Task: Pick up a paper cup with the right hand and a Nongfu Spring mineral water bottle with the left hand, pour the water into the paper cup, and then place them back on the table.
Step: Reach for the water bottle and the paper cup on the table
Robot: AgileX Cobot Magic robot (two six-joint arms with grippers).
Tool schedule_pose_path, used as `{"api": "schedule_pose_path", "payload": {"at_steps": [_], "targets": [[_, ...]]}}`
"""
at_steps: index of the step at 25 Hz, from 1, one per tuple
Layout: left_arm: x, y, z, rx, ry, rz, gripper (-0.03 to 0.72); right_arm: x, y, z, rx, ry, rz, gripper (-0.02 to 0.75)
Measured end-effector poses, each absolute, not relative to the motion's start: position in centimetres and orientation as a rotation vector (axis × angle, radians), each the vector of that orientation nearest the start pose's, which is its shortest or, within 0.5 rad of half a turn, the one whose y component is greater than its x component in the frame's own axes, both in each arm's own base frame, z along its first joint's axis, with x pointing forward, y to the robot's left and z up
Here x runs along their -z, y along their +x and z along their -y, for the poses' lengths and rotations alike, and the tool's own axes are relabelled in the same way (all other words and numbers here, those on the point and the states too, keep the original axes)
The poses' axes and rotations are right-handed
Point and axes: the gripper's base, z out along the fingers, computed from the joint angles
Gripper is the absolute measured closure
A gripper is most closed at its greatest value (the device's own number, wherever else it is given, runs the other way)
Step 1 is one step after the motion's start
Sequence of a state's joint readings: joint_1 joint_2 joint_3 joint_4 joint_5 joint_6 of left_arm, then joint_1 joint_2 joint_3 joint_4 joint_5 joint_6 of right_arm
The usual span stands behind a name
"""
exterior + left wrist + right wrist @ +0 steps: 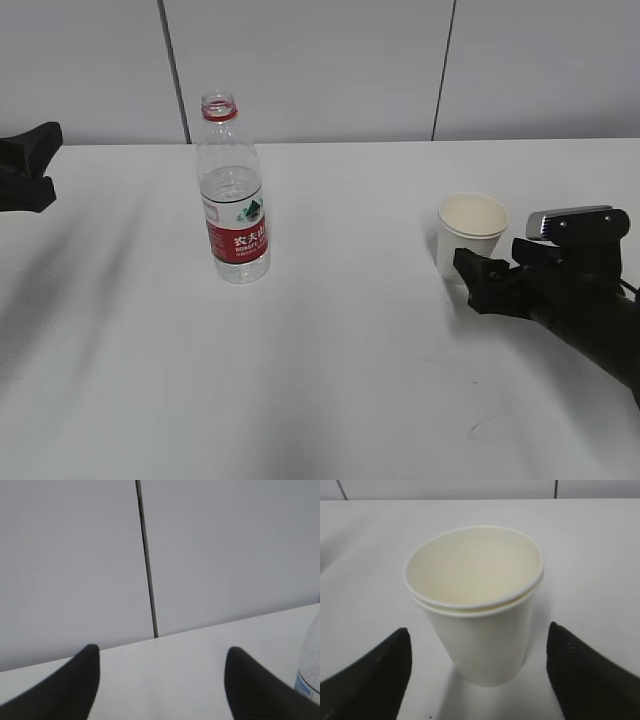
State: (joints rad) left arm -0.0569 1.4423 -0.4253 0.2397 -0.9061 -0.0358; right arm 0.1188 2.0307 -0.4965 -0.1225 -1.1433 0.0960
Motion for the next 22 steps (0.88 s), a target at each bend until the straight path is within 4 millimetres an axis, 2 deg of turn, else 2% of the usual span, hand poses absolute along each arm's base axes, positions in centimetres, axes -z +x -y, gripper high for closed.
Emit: {"api": "schedule_pose_path", "payload": {"at_steps": [7, 13, 17, 22], "targets": [[-21.7, 25.8, 3.2, 0.107, 0.281, -1.584, 0.207, -6.9, 31.7, -4.9, -0.224, -0.159, -1.874, 0.106], [-21.7, 25.8, 3.2, 0.107, 0.281, -1.584, 0.207, -6.2, 33.5, -5.3, -0.248, -0.165, -1.851, 0.106], [-21.7, 25.8, 3.2, 0.107, 0.281, -1.584, 0.207, -5.6, 34.2, -5.4, -0.249, -0.163, -1.850, 0.106], [-21.6, 25.7, 3.3, 0.117, 0.288, -1.588, 0.207, -5.7, 34.7, -5.4, -0.250, -0.162, -1.833, 0.106]]}}
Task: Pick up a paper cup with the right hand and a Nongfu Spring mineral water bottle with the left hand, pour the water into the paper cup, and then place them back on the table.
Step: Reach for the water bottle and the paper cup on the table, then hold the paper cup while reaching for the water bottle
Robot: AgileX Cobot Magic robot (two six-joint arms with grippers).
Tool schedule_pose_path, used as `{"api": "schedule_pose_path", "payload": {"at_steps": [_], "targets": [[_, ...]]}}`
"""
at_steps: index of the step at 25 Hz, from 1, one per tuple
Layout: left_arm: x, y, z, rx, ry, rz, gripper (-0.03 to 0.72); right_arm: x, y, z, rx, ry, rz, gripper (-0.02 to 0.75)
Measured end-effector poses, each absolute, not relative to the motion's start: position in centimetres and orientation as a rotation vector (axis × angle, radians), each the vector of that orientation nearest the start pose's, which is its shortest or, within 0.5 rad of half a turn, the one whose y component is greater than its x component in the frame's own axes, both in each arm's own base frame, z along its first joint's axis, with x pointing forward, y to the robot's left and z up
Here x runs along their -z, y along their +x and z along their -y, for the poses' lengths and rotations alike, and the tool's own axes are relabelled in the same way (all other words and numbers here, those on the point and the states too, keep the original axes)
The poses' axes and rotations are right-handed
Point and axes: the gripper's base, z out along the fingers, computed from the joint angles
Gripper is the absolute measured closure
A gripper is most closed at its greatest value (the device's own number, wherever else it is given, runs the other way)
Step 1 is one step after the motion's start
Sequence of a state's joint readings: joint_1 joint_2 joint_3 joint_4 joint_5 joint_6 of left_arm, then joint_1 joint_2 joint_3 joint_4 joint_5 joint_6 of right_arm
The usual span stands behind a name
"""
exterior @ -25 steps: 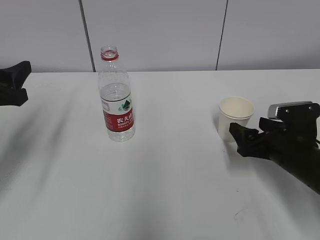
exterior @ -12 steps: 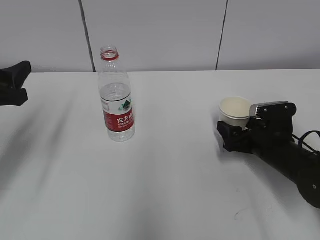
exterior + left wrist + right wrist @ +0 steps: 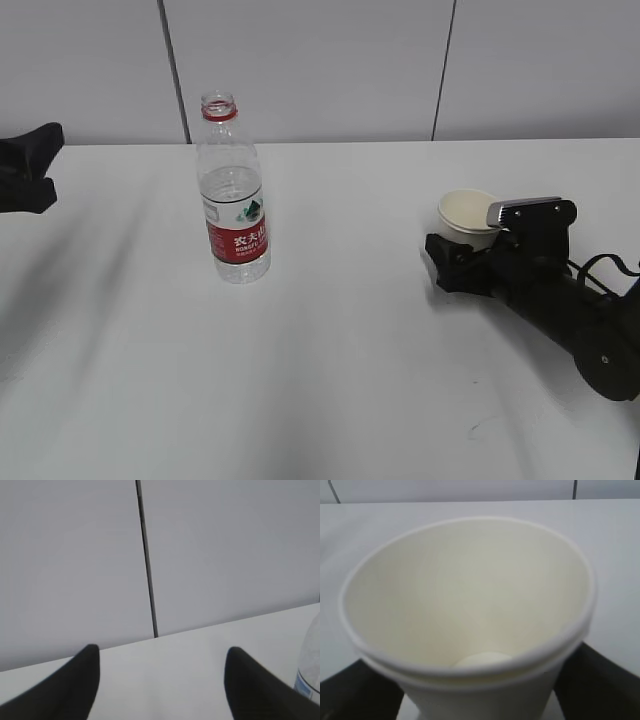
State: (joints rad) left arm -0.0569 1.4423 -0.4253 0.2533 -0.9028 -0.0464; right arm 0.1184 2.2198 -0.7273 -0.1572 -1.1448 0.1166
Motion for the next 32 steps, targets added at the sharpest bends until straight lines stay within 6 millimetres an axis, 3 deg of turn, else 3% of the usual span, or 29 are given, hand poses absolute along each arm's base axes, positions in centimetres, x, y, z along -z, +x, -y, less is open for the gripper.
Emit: {"api": "schedule_pose_path", "payload": {"at_steps": [10, 18, 32], "targets": [[-20.2, 25.5, 5.0, 0.310, 0.426, -1.632, 0.202, -5.6, 34.7, -5.5, -0.252, -0.162, -1.836, 0.202], [-17.2, 25.9, 7.7, 0.448, 0.491, -1.660, 0.130, -5.6, 34.8, -5.4, -0.251, -0.161, -1.833, 0.211], [-13.3, 31.1, 12.2, 0.537, 0.586, -1.671, 0.125, -5.7, 34.8, -5.4, -0.253, -0.159, -1.832, 0.211]]}}
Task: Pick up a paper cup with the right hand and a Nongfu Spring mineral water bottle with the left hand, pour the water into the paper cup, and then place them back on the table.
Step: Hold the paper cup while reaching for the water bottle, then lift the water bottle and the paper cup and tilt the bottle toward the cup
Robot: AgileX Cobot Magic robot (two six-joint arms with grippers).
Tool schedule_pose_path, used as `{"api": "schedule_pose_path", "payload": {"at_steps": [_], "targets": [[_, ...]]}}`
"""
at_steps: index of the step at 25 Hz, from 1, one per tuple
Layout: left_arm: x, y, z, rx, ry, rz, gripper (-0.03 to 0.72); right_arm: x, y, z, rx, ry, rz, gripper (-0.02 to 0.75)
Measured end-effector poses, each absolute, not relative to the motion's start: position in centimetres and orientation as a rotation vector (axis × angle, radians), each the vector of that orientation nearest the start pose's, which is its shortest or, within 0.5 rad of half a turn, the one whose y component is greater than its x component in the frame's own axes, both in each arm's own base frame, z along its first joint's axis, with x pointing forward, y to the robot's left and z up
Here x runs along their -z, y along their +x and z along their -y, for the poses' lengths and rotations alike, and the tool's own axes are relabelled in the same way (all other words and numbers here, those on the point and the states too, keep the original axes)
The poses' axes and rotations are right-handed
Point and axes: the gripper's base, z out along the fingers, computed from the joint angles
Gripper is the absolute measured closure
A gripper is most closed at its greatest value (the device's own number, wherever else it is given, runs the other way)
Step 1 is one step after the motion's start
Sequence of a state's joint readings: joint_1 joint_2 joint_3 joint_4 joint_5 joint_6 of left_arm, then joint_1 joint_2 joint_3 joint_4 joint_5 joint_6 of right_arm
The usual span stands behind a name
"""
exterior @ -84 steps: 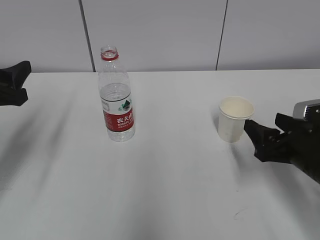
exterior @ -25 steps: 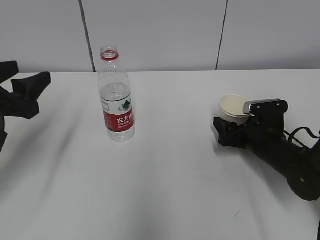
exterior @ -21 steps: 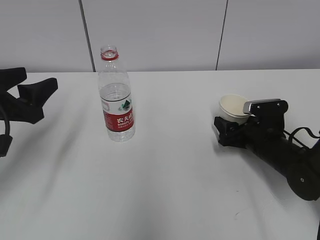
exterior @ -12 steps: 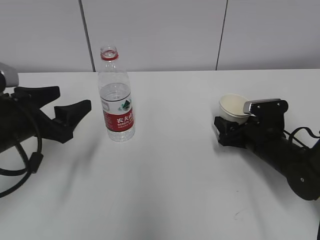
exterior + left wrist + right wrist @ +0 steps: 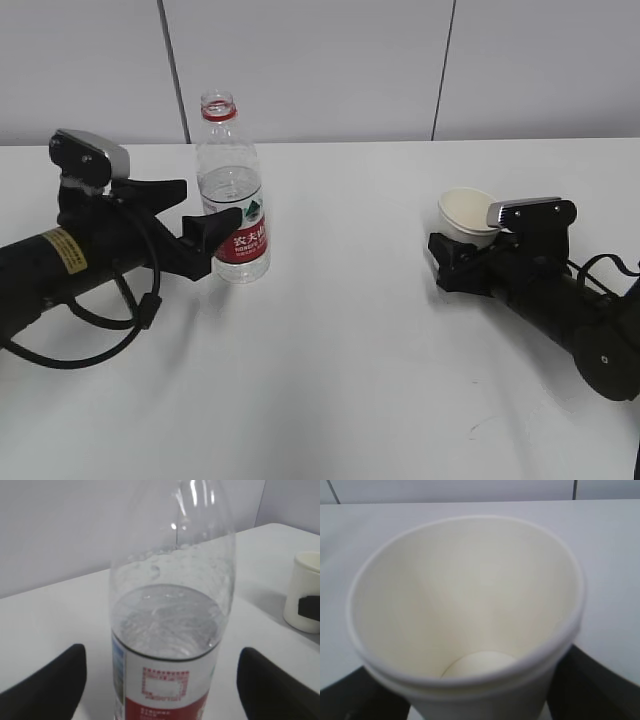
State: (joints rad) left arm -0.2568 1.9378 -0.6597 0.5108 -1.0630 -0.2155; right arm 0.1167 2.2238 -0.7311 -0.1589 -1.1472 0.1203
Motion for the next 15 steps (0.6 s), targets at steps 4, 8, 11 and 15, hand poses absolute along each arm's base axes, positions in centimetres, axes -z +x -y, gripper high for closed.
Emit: {"api": "schedule_pose_path", "payload": {"at_steps": [4, 8, 11, 15], "targets": [[-12.2, 32.5, 13.5, 0.555, 0.606, -1.664, 0.125, -5.7, 34.8, -5.4, -0.253, -0.159, -1.832, 0.211], [-11.2, 34.0, 14.6, 0.566, 0.620, -1.653, 0.126, -5.7, 34.8, -5.4, -0.253, -0.159, -1.832, 0.211], [-10.9, 34.6, 14.8, 0.564, 0.606, -1.654, 0.150, -5.7, 34.8, -5.4, -0.253, -0.159, -1.832, 0.211], [-10.9, 34.7, 14.7, 0.554, 0.572, -1.657, 0.253, -5.7, 34.8, -5.4, -0.253, -0.159, -1.832, 0.211]]}}
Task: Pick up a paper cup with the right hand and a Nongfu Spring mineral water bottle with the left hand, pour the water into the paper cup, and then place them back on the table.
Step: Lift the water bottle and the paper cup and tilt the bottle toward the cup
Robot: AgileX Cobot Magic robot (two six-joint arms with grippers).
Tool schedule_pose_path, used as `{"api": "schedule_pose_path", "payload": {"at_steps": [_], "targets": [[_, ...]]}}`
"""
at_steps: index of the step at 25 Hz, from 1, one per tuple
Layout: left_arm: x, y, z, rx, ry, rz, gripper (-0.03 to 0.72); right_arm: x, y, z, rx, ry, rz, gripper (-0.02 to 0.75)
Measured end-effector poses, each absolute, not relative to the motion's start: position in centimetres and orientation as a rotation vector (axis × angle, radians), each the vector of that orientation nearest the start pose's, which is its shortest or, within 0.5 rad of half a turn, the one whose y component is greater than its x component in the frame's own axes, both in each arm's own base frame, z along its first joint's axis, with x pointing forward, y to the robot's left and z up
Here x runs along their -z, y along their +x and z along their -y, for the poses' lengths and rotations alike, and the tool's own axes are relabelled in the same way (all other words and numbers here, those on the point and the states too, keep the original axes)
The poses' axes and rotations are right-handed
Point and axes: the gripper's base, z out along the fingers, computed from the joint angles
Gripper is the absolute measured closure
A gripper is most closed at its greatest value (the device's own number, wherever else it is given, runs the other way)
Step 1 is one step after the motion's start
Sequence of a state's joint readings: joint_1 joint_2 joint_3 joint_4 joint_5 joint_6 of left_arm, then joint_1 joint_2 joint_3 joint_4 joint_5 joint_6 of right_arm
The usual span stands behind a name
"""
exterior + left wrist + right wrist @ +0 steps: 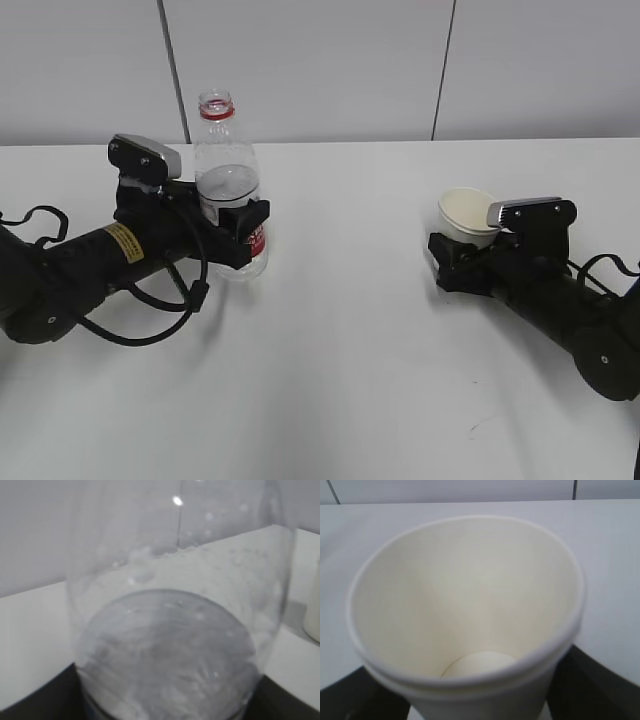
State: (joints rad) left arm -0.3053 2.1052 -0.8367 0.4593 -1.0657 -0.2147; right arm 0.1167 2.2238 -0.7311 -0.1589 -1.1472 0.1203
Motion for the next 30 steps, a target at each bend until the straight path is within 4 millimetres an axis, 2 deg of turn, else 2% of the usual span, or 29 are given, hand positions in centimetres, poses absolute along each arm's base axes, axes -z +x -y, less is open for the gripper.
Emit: {"api": "schedule_pose_path", "payload": {"at_steps": [2, 6, 12, 19, 30], "targets": [[-10.9, 34.8, 14.6, 0.553, 0.569, -1.657, 0.293, -5.7, 34.8, -5.4, -0.253, -0.159, -1.832, 0.211], [-10.9, 34.8, 14.6, 0.553, 0.569, -1.658, 0.316, -5.7, 34.8, -5.6, -0.266, -0.184, -1.831, 0.211], [-10.9, 34.9, 14.4, 0.546, 0.556, -1.660, 0.325, -5.8, 34.5, -7.1, -0.373, -0.393, -1.801, 0.211], [-11.1, 35.6, 12.5, 0.501, 0.510, -1.667, 0.326, -6.7, 35.2, -9.2, -0.532, -0.576, -1.724, 0.211], [-12.6, 35.9, 11.8, 0.266, 0.677, -1.615, 0.328, -8.5, 36.8, -15.2, -0.742, -0.863, -1.672, 0.214]]}}
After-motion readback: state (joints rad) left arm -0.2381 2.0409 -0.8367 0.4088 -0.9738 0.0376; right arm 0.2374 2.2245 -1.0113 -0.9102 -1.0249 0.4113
